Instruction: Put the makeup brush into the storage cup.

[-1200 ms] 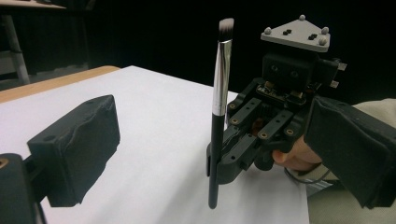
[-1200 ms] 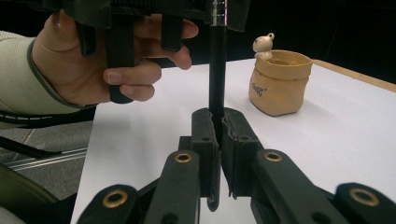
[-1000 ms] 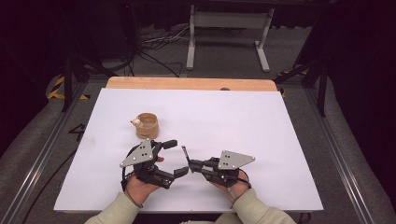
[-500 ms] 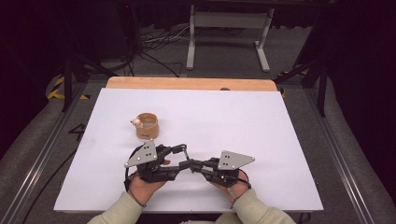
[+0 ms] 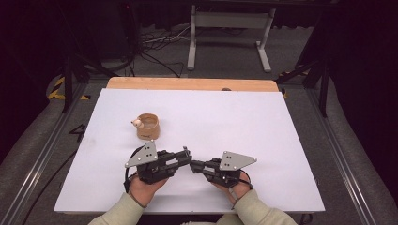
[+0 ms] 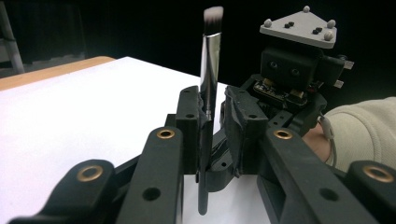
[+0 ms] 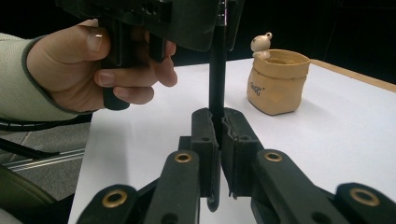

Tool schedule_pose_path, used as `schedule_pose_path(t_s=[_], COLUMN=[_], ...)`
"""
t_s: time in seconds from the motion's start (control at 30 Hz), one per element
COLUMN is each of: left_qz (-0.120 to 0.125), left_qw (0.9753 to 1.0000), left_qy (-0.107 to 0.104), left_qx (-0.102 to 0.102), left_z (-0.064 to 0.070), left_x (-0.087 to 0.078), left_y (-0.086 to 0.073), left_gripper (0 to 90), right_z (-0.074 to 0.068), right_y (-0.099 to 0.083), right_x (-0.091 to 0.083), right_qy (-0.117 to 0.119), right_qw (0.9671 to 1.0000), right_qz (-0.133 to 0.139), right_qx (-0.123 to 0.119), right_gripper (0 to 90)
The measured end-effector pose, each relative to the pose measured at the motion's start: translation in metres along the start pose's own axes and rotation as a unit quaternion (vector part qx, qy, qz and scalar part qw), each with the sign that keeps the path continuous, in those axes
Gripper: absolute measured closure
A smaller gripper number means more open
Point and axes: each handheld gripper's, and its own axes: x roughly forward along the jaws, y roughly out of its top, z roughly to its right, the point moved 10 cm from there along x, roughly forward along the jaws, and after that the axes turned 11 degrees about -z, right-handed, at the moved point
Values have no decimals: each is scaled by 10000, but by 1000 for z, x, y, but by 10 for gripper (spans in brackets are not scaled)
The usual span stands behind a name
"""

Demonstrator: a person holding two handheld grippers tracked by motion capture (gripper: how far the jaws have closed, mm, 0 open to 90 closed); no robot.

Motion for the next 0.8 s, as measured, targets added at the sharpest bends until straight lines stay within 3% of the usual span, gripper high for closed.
schedule_pose_path(t_s=[0.17,0.57,0.77,0.8], left_qz=[-21,-8,41,41], left_qw=[10000,10000,10000,10000], left_qy=[8,26,67,67], left_qx=[-63,-12,7,7], left_z=[-1,0,0,0], left_x=[-1,-2,-6,-6], left_y=[-1,0,3,3], left_gripper=[819,826,825,825], right_z=[-1,-2,-4,-4], right_y=[0,1,7,7], right_x=[0,-1,-2,-2], right_qy=[-2,-14,52,52], right_qw=[10000,10000,9999,9999], right_qz=[-8,13,103,103], right_qx=[-27,-64,-122,-122], right_gripper=[840,828,440,440])
